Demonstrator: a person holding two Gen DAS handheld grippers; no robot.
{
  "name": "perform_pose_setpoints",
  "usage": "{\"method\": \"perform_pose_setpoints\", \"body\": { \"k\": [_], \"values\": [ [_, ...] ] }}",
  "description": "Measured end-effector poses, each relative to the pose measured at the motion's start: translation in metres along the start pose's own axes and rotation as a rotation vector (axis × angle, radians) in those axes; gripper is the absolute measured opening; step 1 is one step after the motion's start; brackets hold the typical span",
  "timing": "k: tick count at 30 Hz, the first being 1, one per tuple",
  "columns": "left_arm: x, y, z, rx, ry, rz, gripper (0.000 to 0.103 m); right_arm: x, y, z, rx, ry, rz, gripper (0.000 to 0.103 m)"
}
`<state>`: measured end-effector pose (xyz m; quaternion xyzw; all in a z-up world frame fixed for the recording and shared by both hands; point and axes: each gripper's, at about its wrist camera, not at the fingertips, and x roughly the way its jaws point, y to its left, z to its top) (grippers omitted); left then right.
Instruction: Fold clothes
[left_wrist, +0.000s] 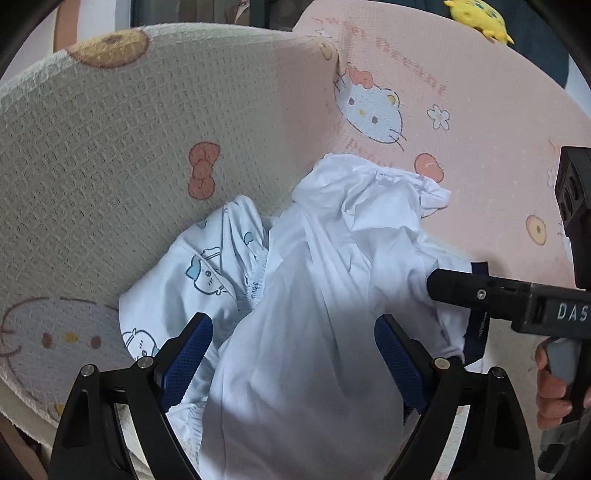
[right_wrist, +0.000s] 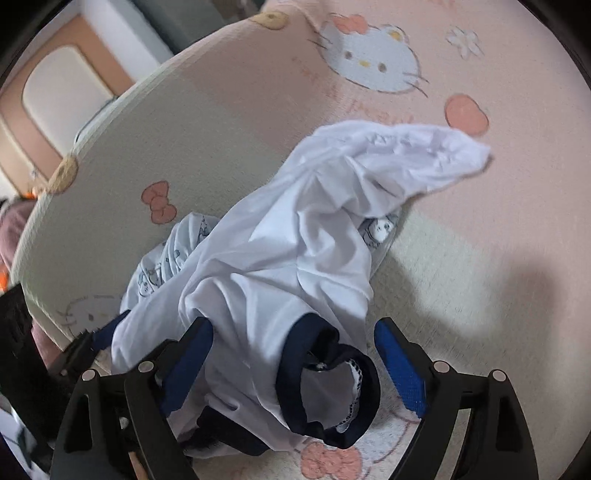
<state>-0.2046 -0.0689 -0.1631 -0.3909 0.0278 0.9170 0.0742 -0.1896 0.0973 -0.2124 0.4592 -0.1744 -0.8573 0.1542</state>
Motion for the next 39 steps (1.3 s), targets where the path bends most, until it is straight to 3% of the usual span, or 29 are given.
{"method": "perform_pose_setpoints", "body": {
  "k": [2,4,5,6,7,8,9,12,16,20,26,34,37,38,39],
  "values": [
    [0.001,-0.004,-0.004,0.026,-0.011,-0.002,0.086,0.003,-0.003,-0.003,0.009,0.005,-0.012,0.089],
    [0.006,-0.009,-0.007,0.053,0.010,0.001,0.061,0.009,-0.003,-0.006,0.004,0.023,-0.032,0.085],
    [0.009,-0.011,-0.008,0.057,0.029,0.004,0.045,0.011,-0.002,-0.008,-0.003,0.030,-0.029,0.073],
    [0.012,-0.012,-0.010,0.058,0.049,0.009,0.037,0.013,0.000,-0.011,-0.015,0.034,-0.030,0.060],
    [0.015,-0.012,-0.011,0.052,0.064,0.004,0.032,0.014,0.003,-0.014,-0.028,0.035,-0.047,0.051],
    [0.014,-0.011,-0.011,0.037,0.067,-0.020,0.024,0.015,0.006,-0.016,-0.049,0.036,-0.057,0.028],
    [0.011,-0.010,-0.010,0.018,0.063,-0.051,0.021,0.016,0.010,-0.019,-0.073,0.039,-0.063,0.018],
    [0.003,-0.009,-0.006,-0.017,0.060,-0.123,0.016,0.008,0.023,-0.025,-0.152,0.010,-0.115,0.009],
    [-0.006,-0.020,-0.003,-0.011,0.055,-0.175,0.015,-0.008,0.027,-0.028,-0.169,-0.018,-0.159,0.008],
    [-0.013,-0.037,-0.002,0.027,0.044,-0.202,0.015,-0.027,0.014,-0.036,-0.182,-0.045,-0.273,0.008],
    [-0.018,-0.067,-0.008,0.076,0.051,-0.278,0.015,-0.061,-0.042,-0.056,-0.016,-0.052,-0.315,0.008],
    [-0.008,-0.096,-0.012,0.126,0.117,-0.317,0.015,-0.099,-0.106,-0.078,0.141,-0.031,-0.345,0.008],
    [-0.009,-0.100,-0.010,0.125,0.143,-0.309,0.015,-0.108,-0.116,-0.077,0.179,-0.027,-0.300,0.009],
    [-0.009,-0.101,-0.007,0.125,0.163,-0.300,0.015,-0.112,-0.118,-0.077,0.190,-0.027,-0.279,0.010],
    [-0.010,-0.102,-0.003,0.128,0.189,-0.298,0.016,-0.116,-0.116,-0.072,0.179,-0.017,-0.261,0.019]
  ]
}}
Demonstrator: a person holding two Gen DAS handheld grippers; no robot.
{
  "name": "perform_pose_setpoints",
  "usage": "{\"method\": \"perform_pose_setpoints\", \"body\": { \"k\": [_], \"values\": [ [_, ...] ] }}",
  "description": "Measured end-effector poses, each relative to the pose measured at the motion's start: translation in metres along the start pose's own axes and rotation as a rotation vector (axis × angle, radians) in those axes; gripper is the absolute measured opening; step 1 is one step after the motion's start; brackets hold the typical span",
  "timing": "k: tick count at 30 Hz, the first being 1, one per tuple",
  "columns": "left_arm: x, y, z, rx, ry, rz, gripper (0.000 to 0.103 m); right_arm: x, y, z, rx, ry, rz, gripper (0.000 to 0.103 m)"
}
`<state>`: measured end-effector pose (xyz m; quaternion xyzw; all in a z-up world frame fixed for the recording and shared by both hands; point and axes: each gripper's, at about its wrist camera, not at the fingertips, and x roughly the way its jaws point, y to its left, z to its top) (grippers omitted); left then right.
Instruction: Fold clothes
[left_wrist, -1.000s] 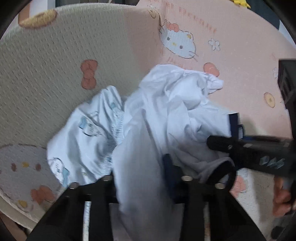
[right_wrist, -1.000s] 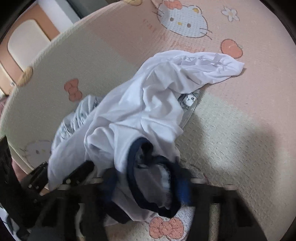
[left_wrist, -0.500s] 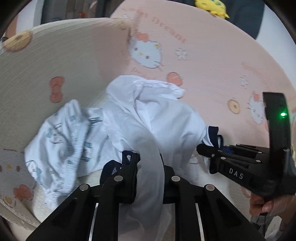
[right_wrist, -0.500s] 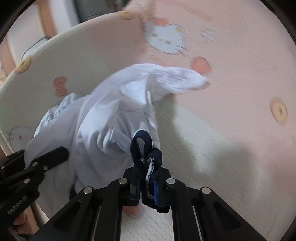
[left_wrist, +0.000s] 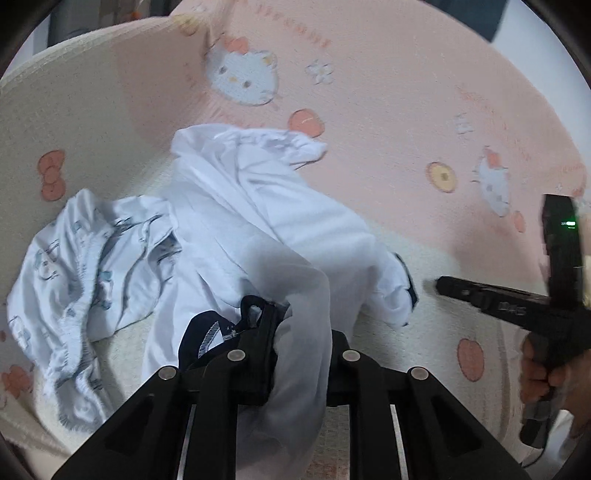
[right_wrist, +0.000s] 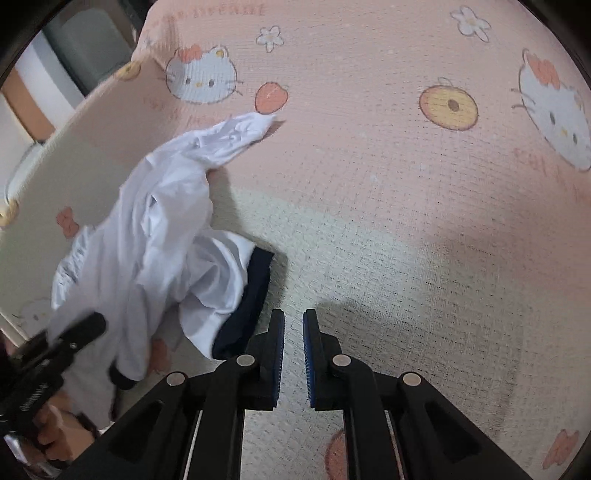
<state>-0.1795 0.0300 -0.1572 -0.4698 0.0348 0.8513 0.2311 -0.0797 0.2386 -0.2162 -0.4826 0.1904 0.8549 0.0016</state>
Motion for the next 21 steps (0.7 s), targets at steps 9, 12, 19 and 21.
{"method": "perform_pose_setpoints", "body": {
  "k": [9,12,19,21],
  "values": [
    [-0.023,0.011,0.048,-0.042,0.099,-0.066,0.073,-0.036,0.032,0.061,-0.126,0.069,0.125,0.071],
    [-0.013,0.020,0.056,-0.038,0.109,-0.058,0.073,-0.029,0.048,0.070,-0.189,0.015,0.134,0.077],
    [0.016,0.045,0.066,-0.076,0.103,-0.023,0.073,0.036,0.079,0.070,-0.364,0.032,0.117,0.077],
    [0.015,0.048,0.063,-0.101,0.076,-0.017,0.073,0.046,0.077,0.063,-0.353,0.061,0.122,0.077]
  ]
}}
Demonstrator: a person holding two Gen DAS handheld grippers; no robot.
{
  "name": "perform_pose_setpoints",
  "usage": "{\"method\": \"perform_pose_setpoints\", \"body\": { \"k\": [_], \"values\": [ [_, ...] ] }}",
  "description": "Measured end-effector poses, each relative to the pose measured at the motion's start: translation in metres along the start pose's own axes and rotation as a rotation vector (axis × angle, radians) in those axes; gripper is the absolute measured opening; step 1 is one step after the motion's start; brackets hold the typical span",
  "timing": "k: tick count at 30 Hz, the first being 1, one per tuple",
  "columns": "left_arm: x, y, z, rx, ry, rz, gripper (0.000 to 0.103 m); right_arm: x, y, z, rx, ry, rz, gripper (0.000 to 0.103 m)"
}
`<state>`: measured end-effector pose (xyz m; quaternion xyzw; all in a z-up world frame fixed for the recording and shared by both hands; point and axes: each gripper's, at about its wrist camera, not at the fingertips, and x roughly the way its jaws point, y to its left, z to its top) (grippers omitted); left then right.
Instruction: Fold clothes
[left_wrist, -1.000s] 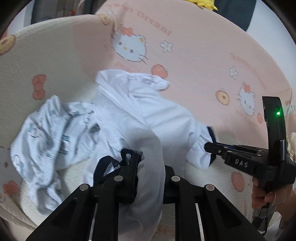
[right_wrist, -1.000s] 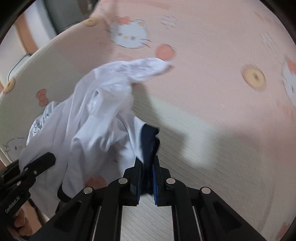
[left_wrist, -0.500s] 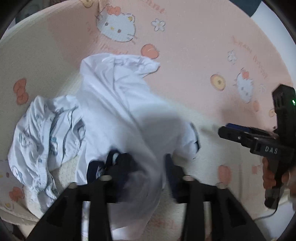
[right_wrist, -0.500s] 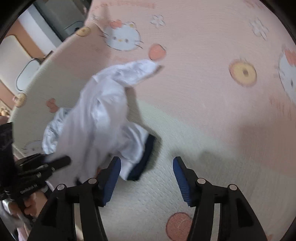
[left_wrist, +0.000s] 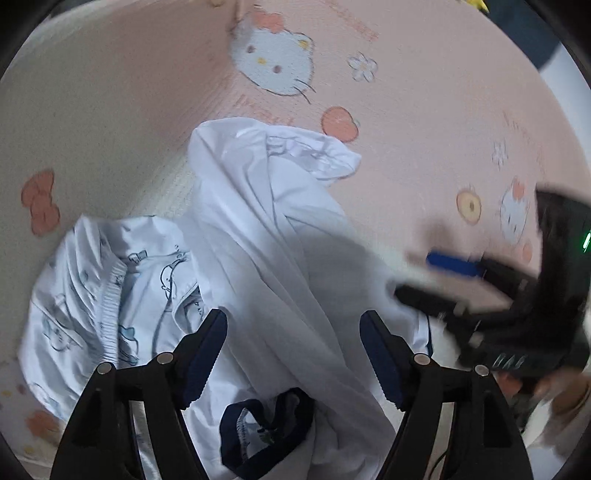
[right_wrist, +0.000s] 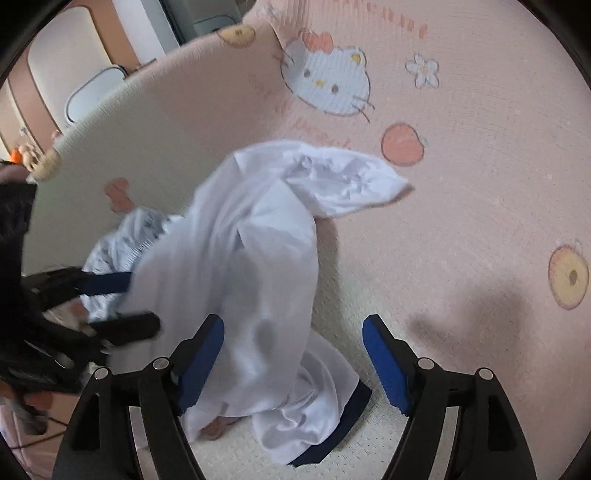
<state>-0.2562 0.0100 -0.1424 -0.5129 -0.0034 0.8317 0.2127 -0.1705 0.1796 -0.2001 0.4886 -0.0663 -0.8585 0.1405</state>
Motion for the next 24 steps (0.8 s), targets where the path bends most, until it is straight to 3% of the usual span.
{"method": "perform_pose_setpoints", "body": {
  "k": [5,12,13,15,17,18,24],
  "values": [
    [-0.003,-0.007,-0.011,0.027,-0.028,0.036,0.073,0.007,-0.004,-0.019,0.037,0.086,0.022,0.077],
    [0.002,-0.019,-0.014,0.054,-0.013,0.037,0.072,-0.021,0.005,-0.021,-0.025,0.046,-0.032,0.077],
    [0.003,-0.020,-0.014,0.062,-0.010,0.037,0.069,-0.024,0.003,-0.020,-0.009,0.045,-0.018,0.077],
    [0.009,-0.022,-0.017,0.074,0.015,0.026,0.043,-0.026,-0.002,-0.019,0.030,0.044,0.013,0.077],
    [0.015,-0.023,-0.021,0.069,0.044,0.000,0.039,-0.027,-0.007,-0.020,0.074,0.046,0.035,0.077],
    [0.016,-0.023,-0.023,0.061,0.051,-0.019,0.029,-0.024,-0.009,-0.021,0.099,0.055,0.032,0.077],
    [0.017,-0.019,-0.032,-0.002,0.049,-0.127,0.021,-0.017,-0.018,-0.031,0.191,0.099,0.085,0.077]
  ]
}}
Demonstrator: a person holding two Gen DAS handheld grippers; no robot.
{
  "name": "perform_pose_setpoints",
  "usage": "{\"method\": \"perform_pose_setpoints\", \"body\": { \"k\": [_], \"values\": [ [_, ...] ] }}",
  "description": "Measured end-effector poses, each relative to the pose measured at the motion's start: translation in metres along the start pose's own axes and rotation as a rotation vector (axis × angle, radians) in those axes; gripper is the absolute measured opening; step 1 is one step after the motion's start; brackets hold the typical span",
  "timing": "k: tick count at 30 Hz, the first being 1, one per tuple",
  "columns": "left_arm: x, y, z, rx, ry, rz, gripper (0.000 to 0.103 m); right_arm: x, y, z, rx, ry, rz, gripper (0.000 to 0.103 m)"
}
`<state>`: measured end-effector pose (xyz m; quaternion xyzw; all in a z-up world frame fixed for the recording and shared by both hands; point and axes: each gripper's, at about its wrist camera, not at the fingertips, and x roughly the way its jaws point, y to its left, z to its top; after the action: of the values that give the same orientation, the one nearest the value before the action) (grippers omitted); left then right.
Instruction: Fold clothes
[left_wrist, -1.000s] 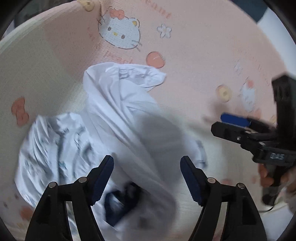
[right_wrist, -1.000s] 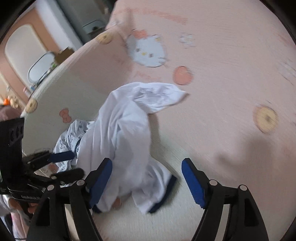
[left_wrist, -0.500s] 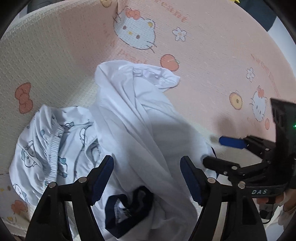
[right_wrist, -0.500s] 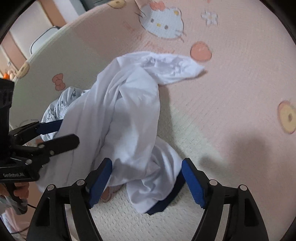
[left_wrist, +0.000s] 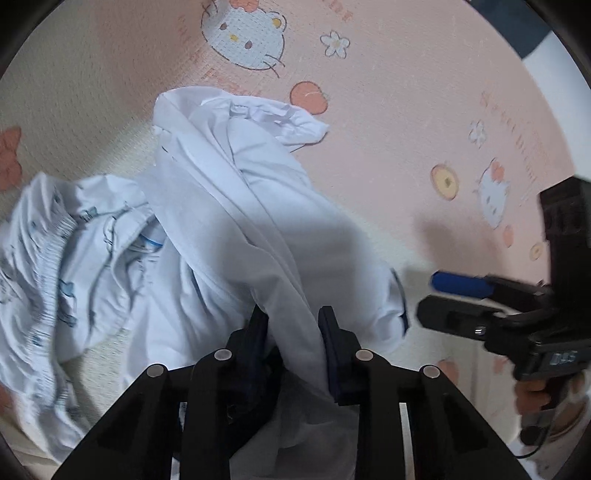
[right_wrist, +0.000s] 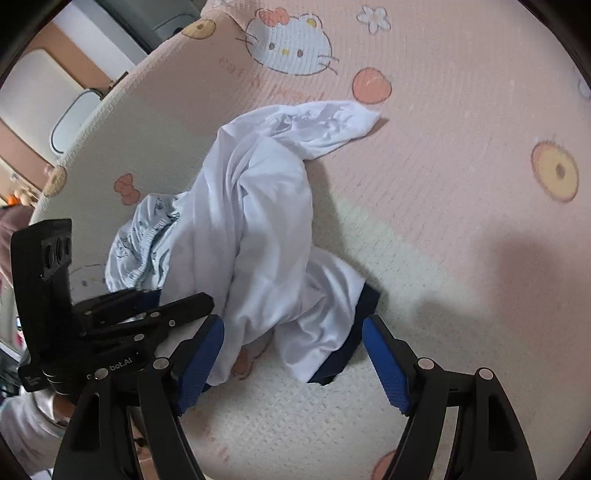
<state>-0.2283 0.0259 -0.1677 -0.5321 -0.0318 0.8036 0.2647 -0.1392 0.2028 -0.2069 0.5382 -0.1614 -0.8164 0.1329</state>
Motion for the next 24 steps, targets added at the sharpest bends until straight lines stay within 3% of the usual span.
{"method": "perform_pose_setpoints", "body": {
  "k": [11,17,20,24],
  "values": [
    [-0.001,0.011,-0.010,-0.050,-0.022,-0.074,0.020,0.033,-0.018,0.012,0.139,-0.014,0.100,0.077],
    [-0.001,0.011,-0.011,-0.053,-0.030,-0.074,0.019,0.045,-0.002,0.030,0.081,-0.035,0.116,0.077],
    [-0.001,0.011,-0.011,-0.054,-0.034,-0.067,0.019,0.063,0.000,0.035,0.082,0.004,0.091,0.077],
    [-0.002,0.014,-0.013,-0.056,-0.035,-0.065,0.019,0.079,0.005,0.032,0.099,0.035,0.132,0.077]
  ]
}}
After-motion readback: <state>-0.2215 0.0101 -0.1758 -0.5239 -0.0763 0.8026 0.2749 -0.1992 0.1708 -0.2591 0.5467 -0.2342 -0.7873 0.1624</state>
